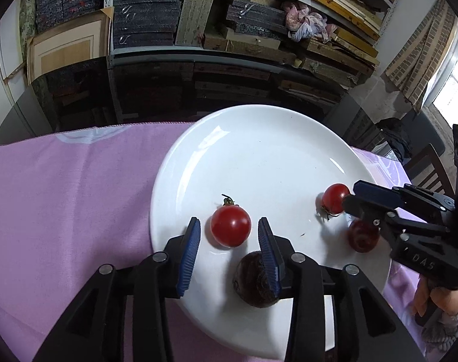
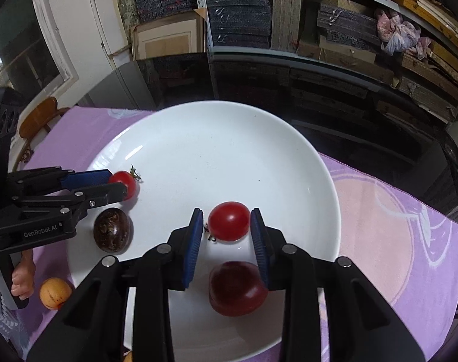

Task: Organize fruits
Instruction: 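Lower both red tomatoes onto the white plate and open both tools, then close the left tool on a yellow striped pepino while the right tool approaches a small brown fruit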

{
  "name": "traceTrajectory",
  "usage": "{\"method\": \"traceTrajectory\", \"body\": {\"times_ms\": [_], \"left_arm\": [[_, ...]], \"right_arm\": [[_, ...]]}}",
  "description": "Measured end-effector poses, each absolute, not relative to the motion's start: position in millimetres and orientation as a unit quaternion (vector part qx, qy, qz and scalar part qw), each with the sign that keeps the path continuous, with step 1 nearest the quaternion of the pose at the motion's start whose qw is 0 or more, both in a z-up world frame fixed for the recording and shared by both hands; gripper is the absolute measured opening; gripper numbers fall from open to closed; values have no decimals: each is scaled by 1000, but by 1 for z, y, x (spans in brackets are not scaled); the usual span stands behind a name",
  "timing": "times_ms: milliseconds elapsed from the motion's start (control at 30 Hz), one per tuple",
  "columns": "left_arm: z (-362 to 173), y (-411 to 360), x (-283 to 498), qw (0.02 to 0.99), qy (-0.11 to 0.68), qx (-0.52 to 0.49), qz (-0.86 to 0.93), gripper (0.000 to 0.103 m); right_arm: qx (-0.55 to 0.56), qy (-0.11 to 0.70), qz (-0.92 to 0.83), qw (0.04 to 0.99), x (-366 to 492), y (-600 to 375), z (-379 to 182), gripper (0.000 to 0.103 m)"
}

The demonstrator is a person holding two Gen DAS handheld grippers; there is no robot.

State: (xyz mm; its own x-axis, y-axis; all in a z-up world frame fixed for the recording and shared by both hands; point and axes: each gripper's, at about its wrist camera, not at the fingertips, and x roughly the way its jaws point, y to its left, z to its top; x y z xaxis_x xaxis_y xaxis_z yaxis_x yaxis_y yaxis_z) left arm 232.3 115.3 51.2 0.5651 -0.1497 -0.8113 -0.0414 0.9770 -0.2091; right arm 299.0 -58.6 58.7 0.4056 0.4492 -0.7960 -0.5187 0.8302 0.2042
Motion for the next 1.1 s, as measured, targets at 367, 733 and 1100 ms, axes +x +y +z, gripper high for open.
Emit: {"method": "traceTrajectory", "body": {"times_ms": [367,733,1100], "left_arm": [[90,142,90,906,414,-92,-15,59],[42,91,54,910,414,-35,-5,60],[31,77,70,911,411,-21,-16,70]], "right_arm": [[-17,353,291,889,147,-173,111,77],[106,374,283,877,98,-226,42,87],[92,388,285,872,101,-214,40,92]]}}
